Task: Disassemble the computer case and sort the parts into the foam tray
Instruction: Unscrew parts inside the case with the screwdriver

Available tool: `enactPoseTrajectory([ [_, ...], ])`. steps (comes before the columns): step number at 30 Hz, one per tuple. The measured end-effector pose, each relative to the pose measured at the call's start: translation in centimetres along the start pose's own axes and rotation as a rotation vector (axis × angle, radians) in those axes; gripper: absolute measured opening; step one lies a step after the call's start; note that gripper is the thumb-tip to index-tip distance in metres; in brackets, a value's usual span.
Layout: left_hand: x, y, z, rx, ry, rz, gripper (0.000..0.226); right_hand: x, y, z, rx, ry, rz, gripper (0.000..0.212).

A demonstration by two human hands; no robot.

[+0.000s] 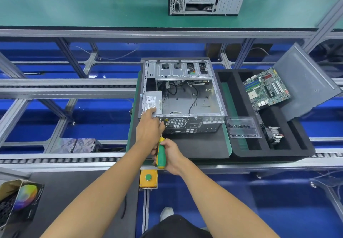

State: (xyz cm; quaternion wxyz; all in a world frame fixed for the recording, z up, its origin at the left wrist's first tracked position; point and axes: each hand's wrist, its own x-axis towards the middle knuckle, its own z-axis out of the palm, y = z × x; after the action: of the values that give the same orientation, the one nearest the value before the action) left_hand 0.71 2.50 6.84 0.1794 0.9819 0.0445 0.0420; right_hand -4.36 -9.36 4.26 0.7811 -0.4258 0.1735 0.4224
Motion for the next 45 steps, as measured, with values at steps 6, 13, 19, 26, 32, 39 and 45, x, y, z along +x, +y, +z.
enactPoseTrajectory([
  [6, 0.1, 0.0, 0.1, 0.004, -0.028, -0.009, 0.043, 0.2, 0.6, -0.6, 0.025, 0.057, -0.022, 0.033],
  [13, 0.2, -0.8, 0.1, -0.033, -0.037, 0.04, 0.042, 1.6, 1.3, -0.6, -0.168, 0.204, -0.097, 0.017],
  [19, 0.4, -0.8, 0.1, -0.053, -0.017, 0.026, 0.038, 1.6, 1.0, -0.2, -0.221, 0.275, -0.146, 0.03],
  [26, 0.3, -0.2, 0.3, -0.033, -0.012, -0.014, 0.036, 1.0, 1.0, -0.4, -0.137, 0.195, -0.044, 0.018],
  [32, 0.2, -0.3, 0.6, -0.04, 0.009, -0.016, 0.038, 0.4, 0.7, -0.2, -0.024, 0.044, -0.013, 0.025],
  [39, 0.4, -0.6, 0.8, -0.086, -0.023, 0.002, 0.043, 0.6, 1.0, -0.5, -0.098, 0.114, -0.026, 0.029],
  [45, 0.2, -0.7, 0.6, -0.081, 0.011, 0.049, 0.043, 1.4, 1.2, -0.8, -0.204, 0.247, -0.137, 0.016],
])
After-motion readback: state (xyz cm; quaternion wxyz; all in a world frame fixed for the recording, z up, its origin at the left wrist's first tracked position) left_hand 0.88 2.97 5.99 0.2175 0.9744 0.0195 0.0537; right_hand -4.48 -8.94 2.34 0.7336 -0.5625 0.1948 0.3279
